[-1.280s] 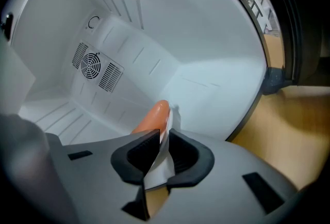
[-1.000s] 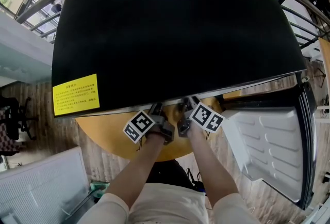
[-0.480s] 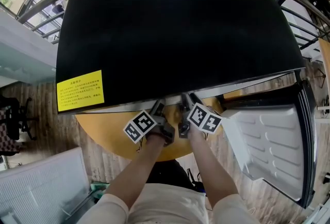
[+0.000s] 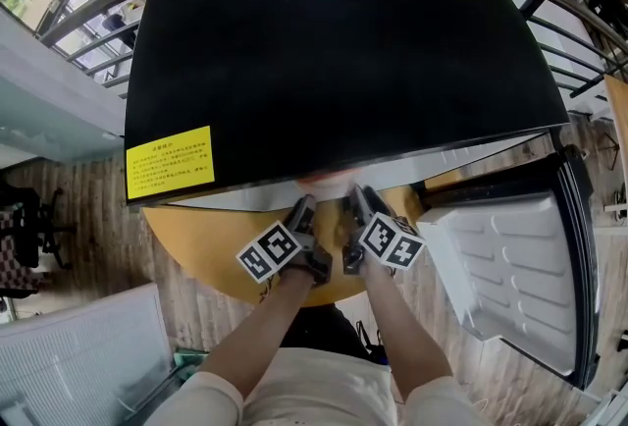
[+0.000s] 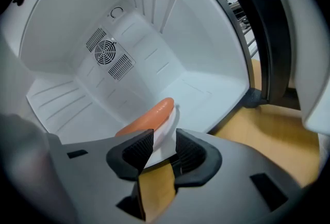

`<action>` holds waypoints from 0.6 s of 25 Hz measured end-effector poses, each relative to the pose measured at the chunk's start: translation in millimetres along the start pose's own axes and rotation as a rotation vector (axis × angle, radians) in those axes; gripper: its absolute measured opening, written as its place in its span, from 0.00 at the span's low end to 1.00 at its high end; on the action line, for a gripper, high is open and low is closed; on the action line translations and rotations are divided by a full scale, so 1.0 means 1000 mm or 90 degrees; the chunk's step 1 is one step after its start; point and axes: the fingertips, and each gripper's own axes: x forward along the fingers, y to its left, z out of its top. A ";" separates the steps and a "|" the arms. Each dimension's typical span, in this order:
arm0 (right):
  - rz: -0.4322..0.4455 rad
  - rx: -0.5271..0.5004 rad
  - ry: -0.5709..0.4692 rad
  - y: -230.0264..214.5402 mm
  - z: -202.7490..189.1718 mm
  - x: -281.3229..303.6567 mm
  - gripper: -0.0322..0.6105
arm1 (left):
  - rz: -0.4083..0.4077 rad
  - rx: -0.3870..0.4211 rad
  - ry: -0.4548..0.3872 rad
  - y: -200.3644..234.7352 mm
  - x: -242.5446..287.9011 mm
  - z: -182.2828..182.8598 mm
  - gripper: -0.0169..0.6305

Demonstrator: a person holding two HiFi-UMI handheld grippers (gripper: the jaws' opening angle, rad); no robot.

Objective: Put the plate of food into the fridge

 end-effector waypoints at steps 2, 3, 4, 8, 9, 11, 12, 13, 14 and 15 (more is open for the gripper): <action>-0.003 -0.003 -0.006 0.003 0.000 -0.008 0.26 | -0.004 0.026 0.009 -0.004 -0.009 -0.002 0.20; -0.005 -0.008 -0.005 0.004 -0.001 -0.012 0.26 | -0.009 0.043 0.017 -0.006 -0.013 -0.003 0.20; -0.006 -0.017 -0.003 0.005 -0.003 -0.015 0.25 | -0.014 0.064 0.028 -0.009 -0.017 -0.005 0.20; -0.001 -0.058 -0.003 0.012 -0.004 -0.033 0.25 | -0.022 0.178 0.066 -0.013 -0.035 -0.007 0.15; 0.001 -0.067 -0.005 0.015 -0.003 -0.039 0.24 | -0.024 0.201 0.069 -0.014 -0.039 -0.005 0.14; 0.009 -0.086 -0.010 0.024 -0.001 -0.049 0.20 | -0.036 0.235 0.072 -0.019 -0.049 0.001 0.12; 0.012 -0.094 -0.012 0.028 0.000 -0.055 0.19 | -0.044 0.250 0.073 -0.024 -0.054 0.003 0.10; 0.016 -0.101 -0.015 0.032 0.000 -0.061 0.17 | -0.052 0.268 0.073 -0.029 -0.059 0.005 0.10; 0.021 -0.107 -0.017 0.037 0.000 -0.068 0.15 | -0.058 0.288 0.074 -0.034 -0.065 0.006 0.09; 0.030 -0.112 -0.019 0.043 -0.001 -0.075 0.14 | -0.064 0.312 0.075 -0.039 -0.072 0.006 0.08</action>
